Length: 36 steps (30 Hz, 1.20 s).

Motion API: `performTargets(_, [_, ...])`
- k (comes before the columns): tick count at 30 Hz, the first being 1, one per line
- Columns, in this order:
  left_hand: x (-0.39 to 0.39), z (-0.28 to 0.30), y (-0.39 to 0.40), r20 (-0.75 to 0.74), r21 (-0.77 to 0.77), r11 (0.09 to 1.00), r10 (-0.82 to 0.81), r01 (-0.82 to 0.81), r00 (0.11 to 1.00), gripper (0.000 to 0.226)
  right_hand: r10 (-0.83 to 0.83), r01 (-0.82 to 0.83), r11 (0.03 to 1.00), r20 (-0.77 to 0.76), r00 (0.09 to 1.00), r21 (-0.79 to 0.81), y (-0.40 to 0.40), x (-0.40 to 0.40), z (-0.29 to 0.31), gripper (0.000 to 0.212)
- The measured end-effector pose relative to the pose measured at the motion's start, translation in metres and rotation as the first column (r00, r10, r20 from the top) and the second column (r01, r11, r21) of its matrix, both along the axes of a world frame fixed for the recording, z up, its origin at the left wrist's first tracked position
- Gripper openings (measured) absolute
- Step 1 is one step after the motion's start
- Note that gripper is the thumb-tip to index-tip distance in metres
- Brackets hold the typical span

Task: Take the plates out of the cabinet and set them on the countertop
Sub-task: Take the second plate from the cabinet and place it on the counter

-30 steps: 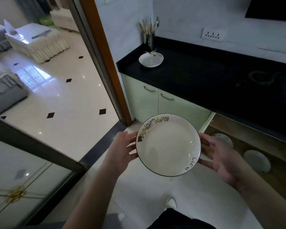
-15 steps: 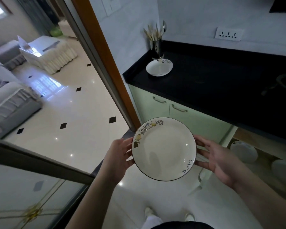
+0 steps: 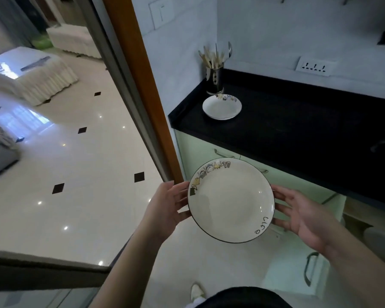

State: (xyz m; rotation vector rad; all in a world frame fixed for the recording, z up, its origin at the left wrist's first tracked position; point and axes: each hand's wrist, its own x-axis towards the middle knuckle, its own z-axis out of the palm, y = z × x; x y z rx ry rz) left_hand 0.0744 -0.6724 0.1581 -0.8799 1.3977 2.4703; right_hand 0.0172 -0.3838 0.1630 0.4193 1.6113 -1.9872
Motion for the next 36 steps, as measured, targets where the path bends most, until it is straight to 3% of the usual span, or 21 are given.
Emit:
performTargets(8, [-0.083, -0.003, -0.049, 0.038, -0.118, 0.967, -0.225, 0.228, 0.974, 0.035, -0.12, 0.12, 0.993, -0.013, 0.993, -0.003, -0.031, -0.022, -0.002, 0.033])
performTargets(12, [-0.127, -0.005, -0.035, 0.061, -0.083, 0.956, -0.275, 0.28, 0.959, 0.043, -0.169, 0.17, 0.985, -0.016, 0.985, 0.009, -0.021, -0.045, -0.006, 0.032])
performTargets(17, [-0.198, 0.001, -0.006, 0.017, -0.195, 0.891, -0.414, 0.409, 0.91, 0.038, -0.26, 0.262, 0.963, -0.048, 0.965, 0.056, 0.004, -0.088, -0.02, 0.032])
performTargets(20, [-0.241, 0.0, 0.012, 0.027, -0.236, 0.861, -0.457, 0.45, 0.889, 0.036, -0.276, 0.283, 0.957, -0.093, 0.957, 0.064, 0.02, -0.118, -0.025, 0.042])
performTargets(22, [-0.267, 0.003, 0.025, 0.031, -0.232, 0.857, -0.466, 0.46, 0.884, 0.031, -0.282, 0.288, 0.956, -0.101, 0.954, 0.056, 0.03, -0.139, -0.023, 0.033])
performTargets(25, [-0.297, 0.006, 0.043, 0.04, -0.271, 0.843, -0.471, 0.464, 0.881, 0.021, -0.262, 0.273, 0.959, -0.125, 0.957, 0.08, 0.048, -0.172, -0.02, 0.039])
performTargets(28, [-0.328, 0.0, 0.056, 0.014, -0.347, 0.773, -0.562, 0.531, 0.827, 0.028, -0.295, 0.302, 0.952, -0.107, 0.949, 0.054, 0.065, -0.203, -0.02, 0.039])
performTargets(36, [-0.394, -0.013, 0.067, 0.07, -0.186, 0.852, -0.485, 0.489, 0.872, 0.032, -0.325, 0.327, 0.941, -0.035, 0.945, 0.089, 0.06, -0.265, -0.031, 0.034])
